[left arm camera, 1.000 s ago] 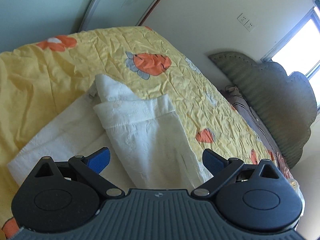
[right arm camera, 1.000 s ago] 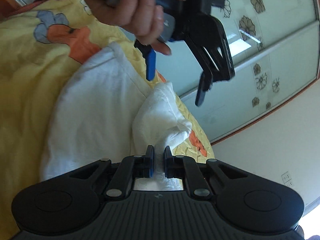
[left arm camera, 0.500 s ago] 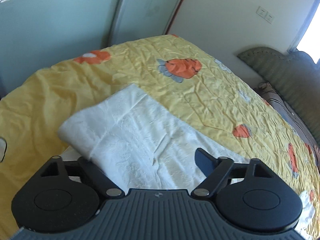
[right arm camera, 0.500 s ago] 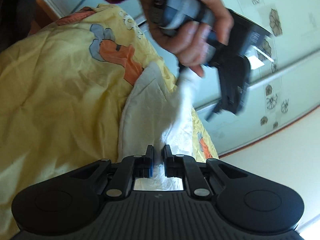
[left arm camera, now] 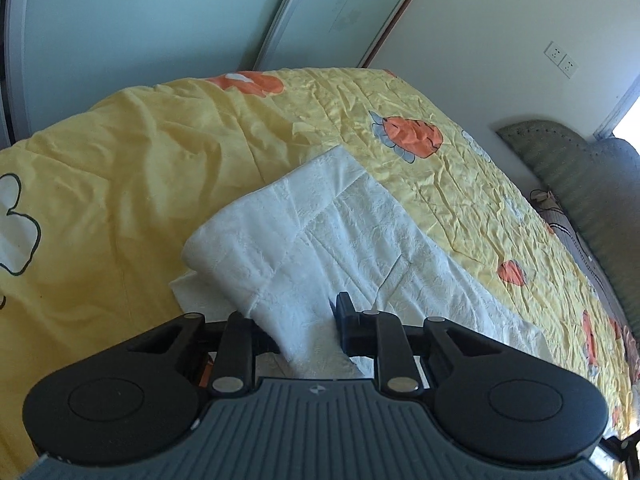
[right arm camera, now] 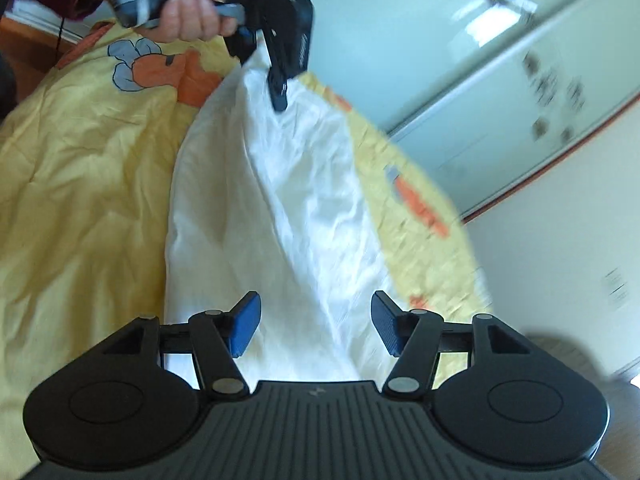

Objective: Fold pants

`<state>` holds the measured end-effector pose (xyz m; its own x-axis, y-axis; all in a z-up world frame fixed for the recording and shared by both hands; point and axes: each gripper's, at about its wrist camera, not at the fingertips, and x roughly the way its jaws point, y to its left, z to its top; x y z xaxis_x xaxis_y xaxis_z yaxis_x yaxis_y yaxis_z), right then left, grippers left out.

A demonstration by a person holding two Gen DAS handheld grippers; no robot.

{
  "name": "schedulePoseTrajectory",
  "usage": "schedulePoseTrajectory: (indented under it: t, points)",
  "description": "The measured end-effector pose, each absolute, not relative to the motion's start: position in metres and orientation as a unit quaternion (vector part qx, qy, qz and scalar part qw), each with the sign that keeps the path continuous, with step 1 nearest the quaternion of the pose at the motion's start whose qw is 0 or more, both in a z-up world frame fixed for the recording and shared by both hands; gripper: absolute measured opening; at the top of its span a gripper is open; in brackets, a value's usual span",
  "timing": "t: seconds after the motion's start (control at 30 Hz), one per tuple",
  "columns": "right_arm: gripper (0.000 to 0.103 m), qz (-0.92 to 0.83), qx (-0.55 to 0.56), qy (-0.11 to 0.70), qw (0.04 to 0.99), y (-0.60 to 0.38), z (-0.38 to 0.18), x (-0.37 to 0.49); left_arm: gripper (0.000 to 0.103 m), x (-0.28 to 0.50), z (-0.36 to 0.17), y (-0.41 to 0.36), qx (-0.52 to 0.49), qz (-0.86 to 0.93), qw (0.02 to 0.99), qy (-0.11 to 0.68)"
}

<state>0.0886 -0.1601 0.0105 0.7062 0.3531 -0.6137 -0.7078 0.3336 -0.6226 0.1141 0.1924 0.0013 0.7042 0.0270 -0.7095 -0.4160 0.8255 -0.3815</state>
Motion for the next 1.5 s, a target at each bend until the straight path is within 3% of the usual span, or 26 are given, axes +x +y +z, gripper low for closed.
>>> schedulePoseTrajectory:
  t: [0.13, 0.2, 0.23, 0.33, 0.5, 0.63, 0.73, 0.97, 1.1, 1.2, 1.4, 1.5]
  points:
    - [0.059, 0.337, -0.456, 0.256, 0.783, -0.186, 0.007, 0.117, 0.019, 0.113, 0.001, 0.186, -0.239, 0.122, 0.894, 0.358]
    - [0.033, 0.331, -0.451, 0.291, 0.776, -0.192, 0.002, 0.127, 0.016, 0.112, 0.0, 0.186, -0.234, 0.116, 0.897, 0.356]
    - [0.011, 0.322, -0.447, 0.309, 0.775, -0.194, -0.004, 0.128, 0.013, 0.111, 0.001, 0.186, -0.23, 0.108, 0.9, 0.353]
    - [0.008, 0.278, -0.487, 0.277, 0.78, -0.189, -0.013, 0.11, 0.01, 0.11, 0.006, 0.182, -0.204, 0.093, 0.917, 0.331]
    - [0.006, 0.12, -0.52, 0.139, 0.834, -0.179, -0.006, 0.07, 0.01, 0.099, 0.023, 0.178, -0.167, 0.072, 0.947, 0.266]
    - [0.005, 0.18, -0.487, 0.206, 0.829, -0.175, -0.035, 0.026, 0.01, 0.107, -0.013, 0.192, -0.192, 0.082, 0.912, 0.354]
    - [0.005, 0.19, -0.476, 0.236, 0.825, -0.174, -0.057, 0.015, 0.01, 0.103, -0.012, 0.191, -0.193, 0.079, 0.917, 0.339]
    - [0.005, 0.159, -0.415, 0.262, 0.857, -0.179, -0.052, 0.007, 0.01, 0.102, -0.011, 0.189, -0.185, 0.075, 0.92, 0.337]
    - [0.005, 0.138, -0.438, 0.254, 0.851, -0.168, -0.074, -0.005, 0.02, 0.099, -0.009, 0.188, -0.176, 0.089, 0.921, 0.337]
    - [0.005, 0.123, -0.439, 0.25, 0.854, -0.165, -0.075, -0.011, 0.035, 0.094, 0.008, 0.189, -0.169, 0.11, 0.922, 0.33]
    - [0.009, 0.149, -0.346, 0.28, 0.883, -0.186, -0.054, -0.019, 0.042, 0.077, 0.04, 0.185, -0.16, 0.177, 0.92, 0.311]
    - [0.024, 0.173, -0.248, 0.298, 0.905, -0.217, -0.028, -0.022, 0.042, 0.073, 0.054, 0.16, -0.122, 0.183, 0.931, 0.289]
